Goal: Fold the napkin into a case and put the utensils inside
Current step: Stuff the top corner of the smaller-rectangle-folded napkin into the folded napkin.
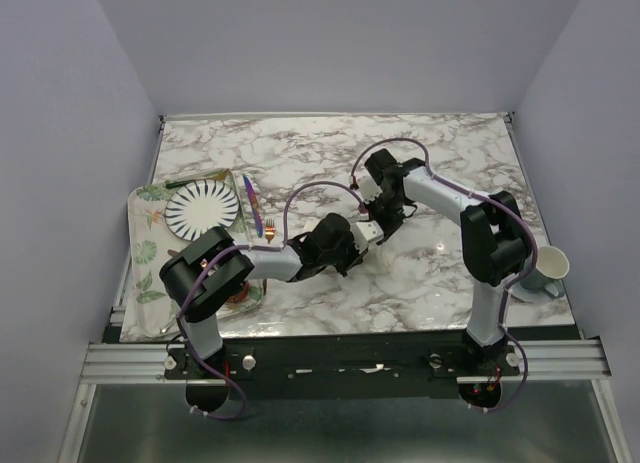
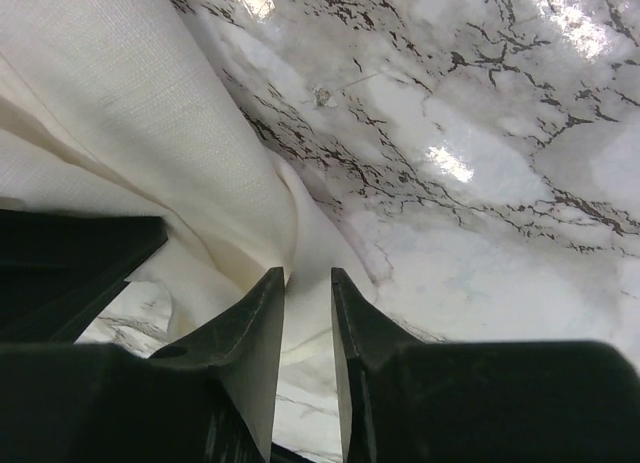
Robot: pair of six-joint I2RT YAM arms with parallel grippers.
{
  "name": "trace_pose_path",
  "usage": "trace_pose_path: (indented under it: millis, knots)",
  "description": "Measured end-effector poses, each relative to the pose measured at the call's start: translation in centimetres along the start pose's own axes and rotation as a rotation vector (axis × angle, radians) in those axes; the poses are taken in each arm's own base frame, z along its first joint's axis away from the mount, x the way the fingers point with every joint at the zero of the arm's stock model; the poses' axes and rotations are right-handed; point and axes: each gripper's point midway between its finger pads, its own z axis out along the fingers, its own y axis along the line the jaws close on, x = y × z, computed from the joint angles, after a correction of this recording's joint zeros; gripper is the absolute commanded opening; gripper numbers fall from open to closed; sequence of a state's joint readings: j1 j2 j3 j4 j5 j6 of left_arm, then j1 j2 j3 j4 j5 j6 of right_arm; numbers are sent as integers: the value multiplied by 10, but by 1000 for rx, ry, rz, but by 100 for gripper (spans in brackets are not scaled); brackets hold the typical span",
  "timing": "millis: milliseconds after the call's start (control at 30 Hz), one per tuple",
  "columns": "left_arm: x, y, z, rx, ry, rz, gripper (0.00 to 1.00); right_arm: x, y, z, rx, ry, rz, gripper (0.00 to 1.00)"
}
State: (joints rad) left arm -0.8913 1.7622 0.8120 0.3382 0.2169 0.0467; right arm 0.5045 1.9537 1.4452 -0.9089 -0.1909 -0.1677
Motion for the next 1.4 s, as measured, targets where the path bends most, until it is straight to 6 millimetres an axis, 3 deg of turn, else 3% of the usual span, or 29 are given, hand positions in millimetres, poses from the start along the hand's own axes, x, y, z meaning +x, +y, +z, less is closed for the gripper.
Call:
trace_pose_path:
  millis: [67, 100, 167, 700, 1100, 1400]
  knots:
    - [0, 1, 0, -2, 4, -18, 0, -1, 0, -2, 1, -5, -6, 20]
    - [0, 2, 1, -4, 7, -34, 0, -1, 0, -3, 1, -4, -10, 9]
    - [0, 3, 1, -6, 10, -52, 0, 0, 0, -3, 0, -1, -14, 1]
    - [-7, 21, 9, 64, 84, -317, 0, -1, -2, -7, 14, -9, -23, 1]
    - [-16, 23, 20, 161, 138, -350, 0, -1, -27, -10, 103, -12, 9, 0]
    - [-17, 26, 20, 183, 138, -365, 0, -5, -29, -10, 112, -31, 37, 0]
